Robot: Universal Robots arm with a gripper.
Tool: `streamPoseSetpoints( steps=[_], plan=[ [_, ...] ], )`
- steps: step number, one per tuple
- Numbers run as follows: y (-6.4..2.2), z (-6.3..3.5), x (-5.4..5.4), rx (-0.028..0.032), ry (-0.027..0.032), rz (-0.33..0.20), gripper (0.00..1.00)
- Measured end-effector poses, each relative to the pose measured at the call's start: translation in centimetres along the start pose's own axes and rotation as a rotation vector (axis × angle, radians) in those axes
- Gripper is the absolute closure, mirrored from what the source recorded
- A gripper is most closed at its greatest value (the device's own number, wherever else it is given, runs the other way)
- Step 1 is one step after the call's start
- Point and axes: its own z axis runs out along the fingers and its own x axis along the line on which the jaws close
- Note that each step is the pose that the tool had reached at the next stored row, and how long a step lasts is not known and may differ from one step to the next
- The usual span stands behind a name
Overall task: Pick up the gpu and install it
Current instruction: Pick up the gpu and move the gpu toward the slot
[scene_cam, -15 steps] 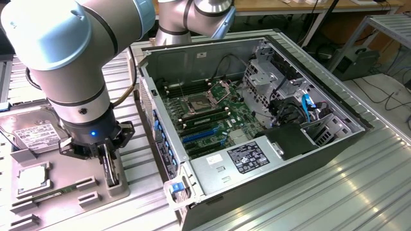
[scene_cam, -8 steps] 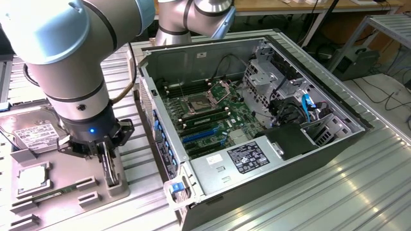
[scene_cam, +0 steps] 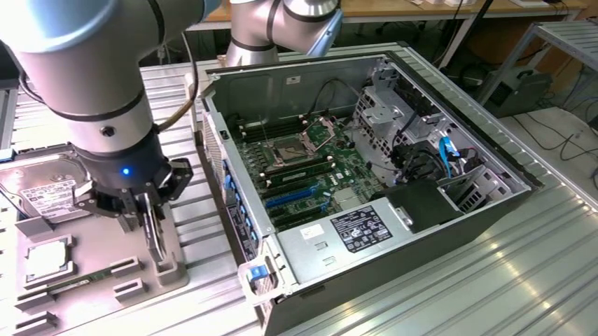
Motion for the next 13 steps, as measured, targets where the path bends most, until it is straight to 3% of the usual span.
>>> streamPoseSetpoints(
  steps=[5,9,13],
  plan=[
    [0.08,-2.03,-0.1,0.0012,0.0,0.0,0.71],
    [0.17,-3.55,-0.1,0.0207,0.0008,0.0,0.71],
    [0.25,-5.36,-0.2,0.031,0.0013,0.0,0.71]
  ],
)
